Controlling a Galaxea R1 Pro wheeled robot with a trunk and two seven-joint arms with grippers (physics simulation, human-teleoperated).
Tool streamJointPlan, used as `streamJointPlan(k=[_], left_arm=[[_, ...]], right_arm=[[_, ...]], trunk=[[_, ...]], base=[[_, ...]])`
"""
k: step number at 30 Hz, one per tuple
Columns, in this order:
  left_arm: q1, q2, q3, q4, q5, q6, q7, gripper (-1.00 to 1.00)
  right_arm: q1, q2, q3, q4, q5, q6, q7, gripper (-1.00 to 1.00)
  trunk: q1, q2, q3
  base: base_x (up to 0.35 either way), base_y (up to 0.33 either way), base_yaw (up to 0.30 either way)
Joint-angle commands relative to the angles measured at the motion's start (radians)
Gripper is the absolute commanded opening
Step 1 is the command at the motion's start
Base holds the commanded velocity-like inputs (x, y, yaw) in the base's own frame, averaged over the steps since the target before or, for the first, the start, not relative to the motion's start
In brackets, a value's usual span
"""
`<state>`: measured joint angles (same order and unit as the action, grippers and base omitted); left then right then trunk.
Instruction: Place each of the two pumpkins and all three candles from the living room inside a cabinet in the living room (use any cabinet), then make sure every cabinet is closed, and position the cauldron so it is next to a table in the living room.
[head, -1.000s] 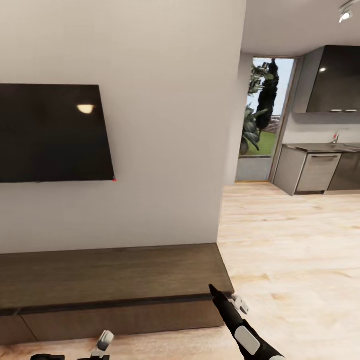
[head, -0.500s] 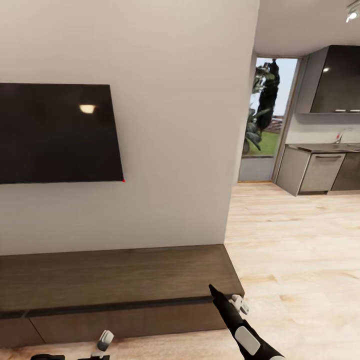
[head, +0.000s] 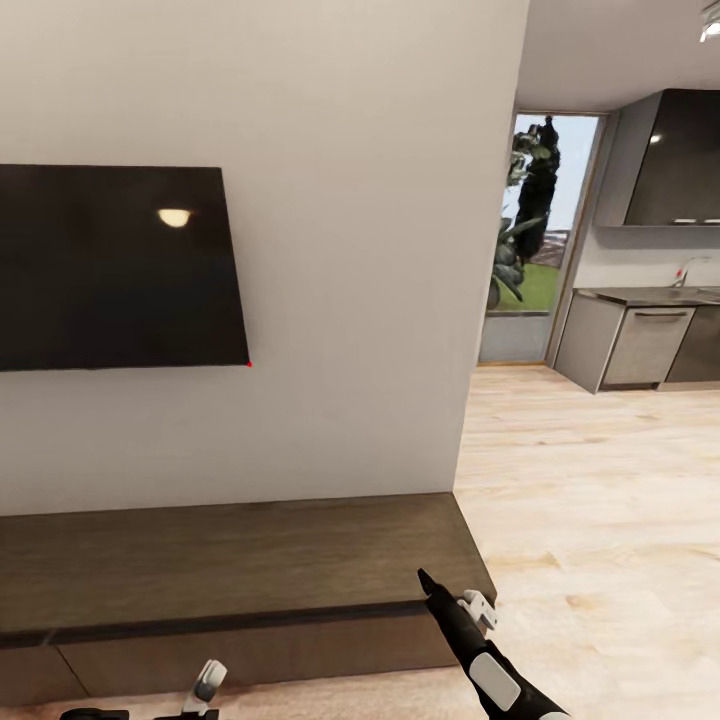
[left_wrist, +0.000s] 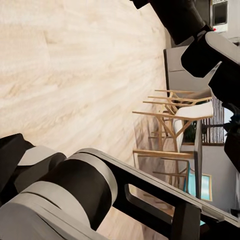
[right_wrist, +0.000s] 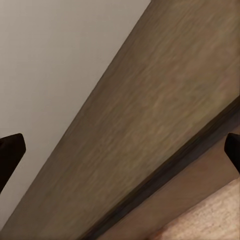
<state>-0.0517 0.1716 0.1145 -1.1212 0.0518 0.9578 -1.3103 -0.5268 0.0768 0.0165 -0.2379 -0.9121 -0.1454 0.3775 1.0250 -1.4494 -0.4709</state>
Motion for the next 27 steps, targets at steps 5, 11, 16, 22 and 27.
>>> streamJointPlan(k=[5, 11, 16, 22, 27], left_arm=[[0.0, 0.0, 0.001, 0.0, 0.005, 0.01, -0.005, 1.0], [0.0, 0.0, 0.003, 0.0, 0.006, 0.01, -0.006, 1.0], [0.0, 0.0, 0.003, -0.001, 0.005, 0.01, -0.005, 1.0], [0.0, 0.0, 0.003, 0.0, 0.006, 0.01, -0.007, 1.0], [0.0, 0.0, 0.002, 0.0, 0.006, 0.01, -0.007, 1.0]], right_arm=[[-0.001, 0.0, 0.002, 0.002, -0.007, -0.003, 0.004, 1.0], [-0.001, 0.0, 0.002, 0.002, -0.007, -0.003, 0.006, 1.0], [-0.001, 0.0, 0.001, 0.0, -0.007, -0.003, 0.007, 1.0], [-0.001, 0.0, 0.002, 0.003, -0.007, -0.001, 0.011, 1.0], [-0.001, 0.0, 0.0, 0.003, -0.007, -0.003, 0.012, 1.0]], trunk=[[0.0, -0.001, -0.001], [0.004, -0.008, -0.004], [0.023, -0.043, -0.02], [0.046, -0.085, -0.039], [0.065, -0.12, -0.054]], base=[[0.002, 0.001, 0.0], [0.0, 0.0, 0.0], [0.0, 0.0, 0.0], [0.0, 0.0, 0.0], [0.0, 0.0, 0.0]])
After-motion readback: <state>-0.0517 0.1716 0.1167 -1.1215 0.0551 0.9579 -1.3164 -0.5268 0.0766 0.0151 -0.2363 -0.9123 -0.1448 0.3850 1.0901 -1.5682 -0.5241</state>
